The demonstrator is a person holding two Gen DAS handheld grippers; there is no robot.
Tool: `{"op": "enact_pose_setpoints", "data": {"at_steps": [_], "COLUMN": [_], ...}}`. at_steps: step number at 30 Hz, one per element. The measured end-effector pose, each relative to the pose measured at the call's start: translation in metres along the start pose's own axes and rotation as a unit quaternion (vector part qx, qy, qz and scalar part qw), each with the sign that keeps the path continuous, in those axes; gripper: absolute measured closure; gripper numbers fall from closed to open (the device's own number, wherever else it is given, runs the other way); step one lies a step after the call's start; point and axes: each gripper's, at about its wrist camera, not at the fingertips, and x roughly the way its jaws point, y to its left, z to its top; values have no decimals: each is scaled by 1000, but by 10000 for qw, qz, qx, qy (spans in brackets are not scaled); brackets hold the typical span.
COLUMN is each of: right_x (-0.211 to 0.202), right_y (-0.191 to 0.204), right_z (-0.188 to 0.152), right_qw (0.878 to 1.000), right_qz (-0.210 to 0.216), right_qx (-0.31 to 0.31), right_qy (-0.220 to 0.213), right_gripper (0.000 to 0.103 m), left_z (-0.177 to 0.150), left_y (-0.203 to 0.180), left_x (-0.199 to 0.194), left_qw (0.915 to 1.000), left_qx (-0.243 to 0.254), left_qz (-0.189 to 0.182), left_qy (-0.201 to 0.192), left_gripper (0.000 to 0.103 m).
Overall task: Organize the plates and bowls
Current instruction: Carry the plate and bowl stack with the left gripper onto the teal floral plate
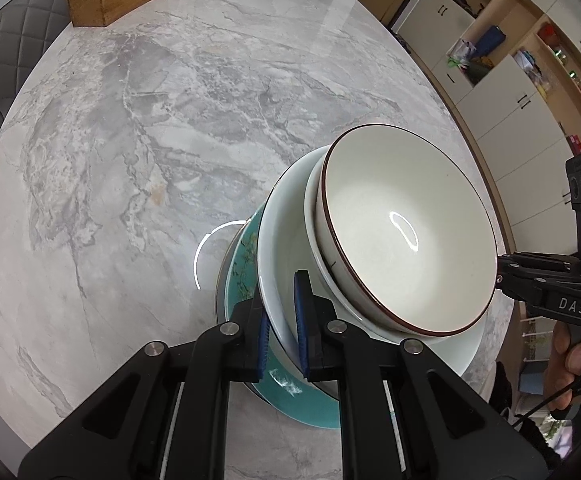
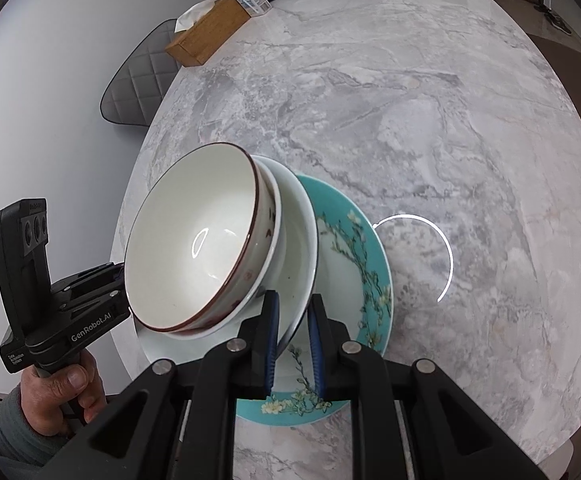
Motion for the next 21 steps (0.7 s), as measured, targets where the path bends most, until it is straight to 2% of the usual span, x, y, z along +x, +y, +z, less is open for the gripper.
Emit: {"op": "enact_pose_setpoints", "data": {"at_steps": [21], "right_x": [9], "right_y": [-12], "right_z": [-17], "right_qw": [9999], "right_qz": [-37], "right_qx": [91], "right_qy": [-44], "right_gripper": [88], "left_z": [-19], "left_y": [-2], "left_x": [17], "left_qw": [10000], "left_qx": [49], "left_qz": [6], "left_qy": [8], "left_gripper": [93]}}
